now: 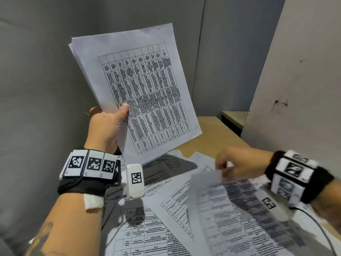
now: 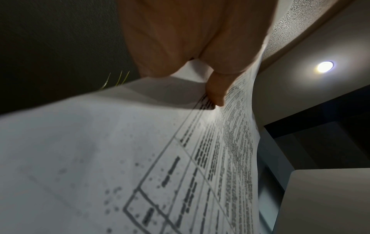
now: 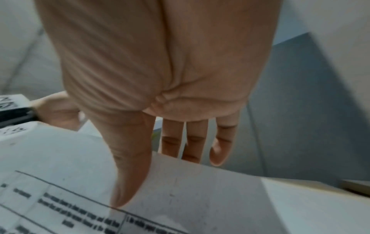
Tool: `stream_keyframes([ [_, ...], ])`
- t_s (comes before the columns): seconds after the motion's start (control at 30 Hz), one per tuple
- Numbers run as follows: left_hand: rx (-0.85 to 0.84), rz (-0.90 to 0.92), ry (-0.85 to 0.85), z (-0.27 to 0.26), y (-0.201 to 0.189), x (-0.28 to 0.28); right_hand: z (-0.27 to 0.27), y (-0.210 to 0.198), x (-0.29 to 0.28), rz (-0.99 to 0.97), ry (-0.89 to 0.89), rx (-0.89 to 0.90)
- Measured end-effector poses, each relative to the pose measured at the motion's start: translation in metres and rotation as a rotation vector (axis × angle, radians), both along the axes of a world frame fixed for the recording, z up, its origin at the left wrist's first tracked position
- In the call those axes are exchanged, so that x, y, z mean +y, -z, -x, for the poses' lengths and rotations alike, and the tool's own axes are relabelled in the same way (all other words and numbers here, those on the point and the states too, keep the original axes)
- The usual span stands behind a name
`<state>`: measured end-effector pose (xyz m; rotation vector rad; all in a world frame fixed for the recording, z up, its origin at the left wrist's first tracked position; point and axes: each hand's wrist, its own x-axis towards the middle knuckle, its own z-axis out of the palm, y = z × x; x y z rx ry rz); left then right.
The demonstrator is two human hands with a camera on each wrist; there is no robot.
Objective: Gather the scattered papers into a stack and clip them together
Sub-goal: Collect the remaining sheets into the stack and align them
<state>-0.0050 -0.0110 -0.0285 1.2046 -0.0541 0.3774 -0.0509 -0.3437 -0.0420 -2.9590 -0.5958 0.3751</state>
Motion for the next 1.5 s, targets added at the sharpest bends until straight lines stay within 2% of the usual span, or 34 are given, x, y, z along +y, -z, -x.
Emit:
stream_keyframes([
  [0.13,0.012,-0.021,-0.001,0.001,0.0,0.001,-0.024,0.025,0.068,0.076,-0.159,0.025],
  [0.23,0.015,-0.028,0.006,0.001,0.002,0.002,-0.033,0.031,0.093,0.127,-0.201,0.081],
  [0.47,-0.006,-0.036,-0.061,-0.003,0.004,0.003,-0.042,0.033,0.095,0.071,-0.153,0.201],
  [0.6,-0.009,-0.048,-0.049,0.0,0.004,0.003,-0.045,0.033,0.092,0.161,-0.131,0.194],
  [0.7,0.004,-0.077,-0.057,0.0,0.004,0.002,-0.04,0.033,0.09,0.138,-0.155,0.156],
  [0.8,-0.002,-0.077,-0.06,0.0,0.004,0.001,-0.028,0.018,0.08,-0.04,-0.144,0.107],
  [0.87,-0.015,-0.063,-0.042,0.001,0.004,0.0,-0.021,0.0,0.066,-0.26,-0.152,0.057],
  [0.93,0.003,-0.069,-0.038,0.001,0.002,-0.003,-0.02,-0.021,0.049,-0.608,-0.159,-0.013],
  [1.0,0.021,-0.122,0.011,0.003,-0.003,-0.008,-0.021,-0.037,0.035,-1.003,-0.069,-0.111],
  [1.07,0.045,-0.155,0.047,0.005,-0.004,-0.014,-0.028,-0.046,0.026,-1.244,0.041,-0.244],
  [1.13,0.032,-0.153,0.122,0.009,-0.004,-0.02,-0.036,-0.047,0.024,-1.339,0.111,-0.314],
  [1.37,0.035,-0.293,0.286,0.013,0.001,-0.044,-0.051,-0.028,0.03,-1.556,0.346,-0.332],
  [1.43,0.033,-0.267,0.318,0.013,0.001,-0.049,-0.055,-0.024,0.031,-1.615,0.413,-0.352],
  [1.5,0.04,-0.125,0.406,0.015,0.0,-0.052,-0.057,-0.024,0.032,-1.654,0.459,-0.374],
])
